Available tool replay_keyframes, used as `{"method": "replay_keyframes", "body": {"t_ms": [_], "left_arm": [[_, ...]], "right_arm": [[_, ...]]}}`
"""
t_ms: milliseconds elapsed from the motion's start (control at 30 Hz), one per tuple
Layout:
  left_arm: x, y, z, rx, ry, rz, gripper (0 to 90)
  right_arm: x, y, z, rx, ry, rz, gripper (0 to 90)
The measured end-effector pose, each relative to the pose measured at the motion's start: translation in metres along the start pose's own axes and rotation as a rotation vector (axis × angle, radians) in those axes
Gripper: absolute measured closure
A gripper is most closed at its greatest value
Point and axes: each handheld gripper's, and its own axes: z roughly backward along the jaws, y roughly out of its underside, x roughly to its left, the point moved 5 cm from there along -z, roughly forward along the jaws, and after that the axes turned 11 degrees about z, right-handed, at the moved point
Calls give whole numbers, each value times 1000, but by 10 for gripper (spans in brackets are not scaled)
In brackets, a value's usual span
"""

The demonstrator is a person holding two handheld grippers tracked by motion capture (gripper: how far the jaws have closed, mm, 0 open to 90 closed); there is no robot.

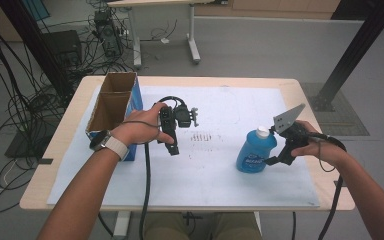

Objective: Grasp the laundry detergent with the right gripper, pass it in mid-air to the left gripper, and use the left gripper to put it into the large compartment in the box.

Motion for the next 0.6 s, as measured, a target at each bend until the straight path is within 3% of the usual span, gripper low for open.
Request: {"method": "replay_keyframes", "body": {"t_ms": [600], "left_arm": [[1,1,0,0,-1,-1,107]], "right_arm": [[-2,-1,-2,-3,-6,17,64]]}}
